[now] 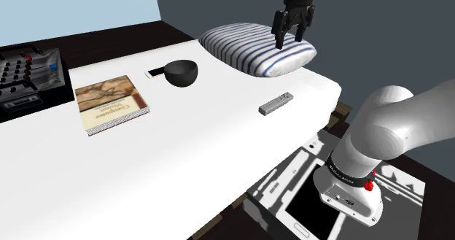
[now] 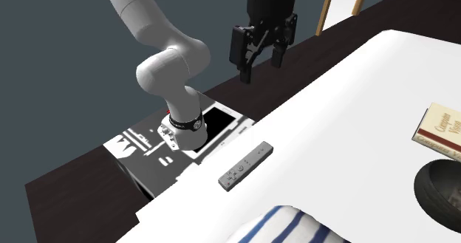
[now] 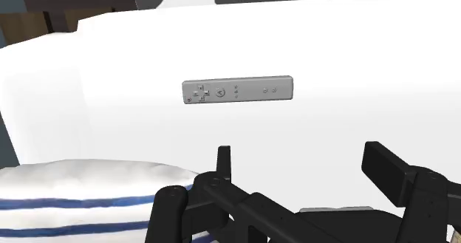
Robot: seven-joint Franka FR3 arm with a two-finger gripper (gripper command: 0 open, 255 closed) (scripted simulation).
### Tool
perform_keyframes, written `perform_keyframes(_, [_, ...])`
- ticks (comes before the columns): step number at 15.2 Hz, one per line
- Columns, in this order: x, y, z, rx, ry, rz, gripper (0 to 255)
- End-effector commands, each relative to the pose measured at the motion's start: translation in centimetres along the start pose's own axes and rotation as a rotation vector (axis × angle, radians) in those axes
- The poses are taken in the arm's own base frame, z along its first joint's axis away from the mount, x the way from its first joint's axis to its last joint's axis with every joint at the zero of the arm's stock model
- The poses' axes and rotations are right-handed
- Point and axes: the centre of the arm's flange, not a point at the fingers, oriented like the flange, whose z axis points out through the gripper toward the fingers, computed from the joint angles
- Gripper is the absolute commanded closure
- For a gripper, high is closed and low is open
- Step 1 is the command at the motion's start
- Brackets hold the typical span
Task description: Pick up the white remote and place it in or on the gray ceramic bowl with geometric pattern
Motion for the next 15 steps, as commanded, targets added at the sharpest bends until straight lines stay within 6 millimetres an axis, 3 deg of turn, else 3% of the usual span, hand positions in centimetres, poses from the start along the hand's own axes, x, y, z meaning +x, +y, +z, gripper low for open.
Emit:
perform_keyframes(1, [0.0,0.0,0.0,0.0,0.0,0.0,0])
perform_keyframes(8, [-0.3,1.8,9.1,0.005,0.016,-0.618,0])
perform_keyframes(15, [0.6,3.4,18.2,0.009,0.032,-1.235,0])
